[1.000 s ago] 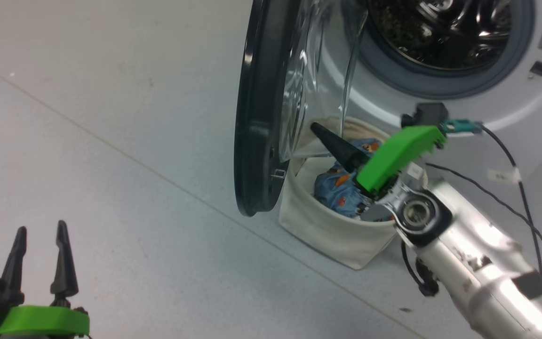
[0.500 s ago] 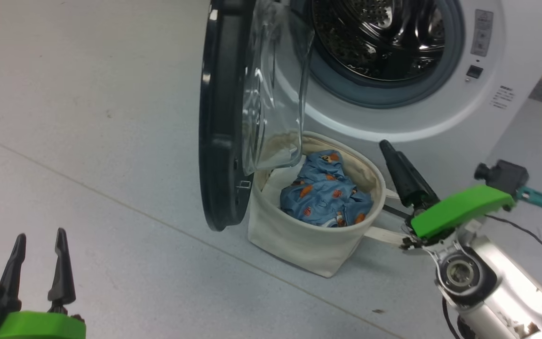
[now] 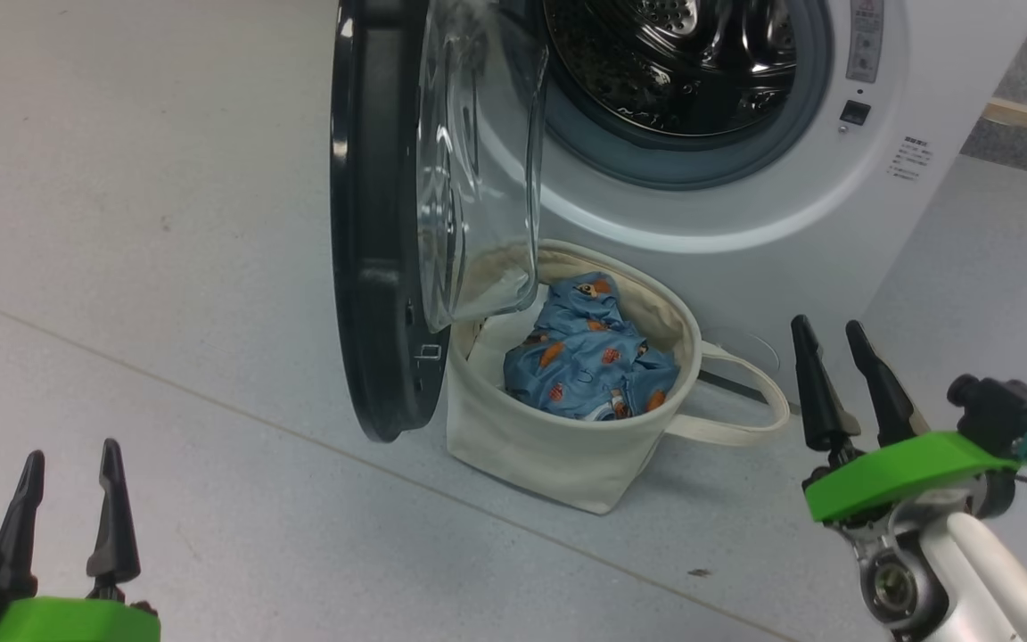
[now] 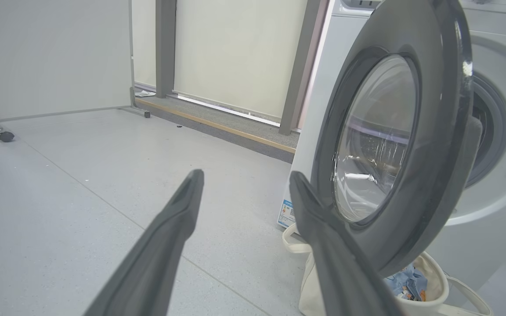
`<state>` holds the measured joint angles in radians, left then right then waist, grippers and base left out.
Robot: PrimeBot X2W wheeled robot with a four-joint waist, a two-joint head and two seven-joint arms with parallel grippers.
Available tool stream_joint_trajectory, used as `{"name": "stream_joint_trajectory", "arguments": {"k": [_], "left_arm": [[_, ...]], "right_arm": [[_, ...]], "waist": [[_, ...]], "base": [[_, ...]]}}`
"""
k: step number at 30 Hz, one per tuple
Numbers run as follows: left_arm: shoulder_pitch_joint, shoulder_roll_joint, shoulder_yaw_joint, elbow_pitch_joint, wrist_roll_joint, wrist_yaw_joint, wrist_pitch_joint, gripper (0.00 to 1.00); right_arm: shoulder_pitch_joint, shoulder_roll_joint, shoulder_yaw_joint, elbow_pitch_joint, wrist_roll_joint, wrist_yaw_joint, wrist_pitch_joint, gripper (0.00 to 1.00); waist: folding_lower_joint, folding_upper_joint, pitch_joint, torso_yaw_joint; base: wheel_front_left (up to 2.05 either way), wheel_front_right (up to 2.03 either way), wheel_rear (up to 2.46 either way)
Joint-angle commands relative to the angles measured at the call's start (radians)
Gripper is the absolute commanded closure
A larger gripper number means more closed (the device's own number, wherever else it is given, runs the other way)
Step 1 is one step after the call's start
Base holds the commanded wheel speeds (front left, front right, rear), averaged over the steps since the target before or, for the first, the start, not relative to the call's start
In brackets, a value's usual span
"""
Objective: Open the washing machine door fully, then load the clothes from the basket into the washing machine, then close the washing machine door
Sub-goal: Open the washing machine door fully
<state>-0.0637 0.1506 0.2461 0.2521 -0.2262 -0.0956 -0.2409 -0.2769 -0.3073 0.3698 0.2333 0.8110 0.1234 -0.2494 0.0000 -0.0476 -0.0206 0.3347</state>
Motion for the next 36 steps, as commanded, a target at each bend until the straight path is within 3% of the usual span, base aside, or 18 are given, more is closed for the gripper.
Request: {"name": "stream_joint_trajectory", "arguments": {"k": [1, 5, 13, 36], "left_arm": [[-0.032, 0.019, 0.032, -0.041, -0.006, 0.005, -0.008, 0.0], [-0.034, 0.017, 0.028, -0.04, -0.01, 0.007, -0.009, 0.0], [-0.037, 0.011, 0.012, -0.032, -0.016, 0.006, -0.011, 0.0], [-0.049, 0.015, -0.014, -0.011, -0.012, 0.015, -0.018, 0.0]], "right_arm": [[-0.003, 0.008, -0.012, -0.031, -0.044, 0.007, -0.012, 0.0], [0.036, 0.044, -0.059, -0.04, -0.174, 0.007, -0.012, 0.0], [0.057, 0.059, -0.08, 0.018, -0.233, 0.007, -0.012, 0.0], [0.045, 0.074, -0.056, 0.062, -0.227, 0.007, -0.012, 0.0]], "waist": [[0.0, 0.0, 0.001, -0.004], [0.0, 0.0, 0.004, -0.013], [0.0, 0.0, 0.007, -0.018], [0.0, 0.0, 0.007, -0.022]], "base": [[0.0, 0.0, 0.0], [0.0, 0.0, 0.0], [0.0, 0.0, 0.0], [0.0, 0.0, 0.0]]}}
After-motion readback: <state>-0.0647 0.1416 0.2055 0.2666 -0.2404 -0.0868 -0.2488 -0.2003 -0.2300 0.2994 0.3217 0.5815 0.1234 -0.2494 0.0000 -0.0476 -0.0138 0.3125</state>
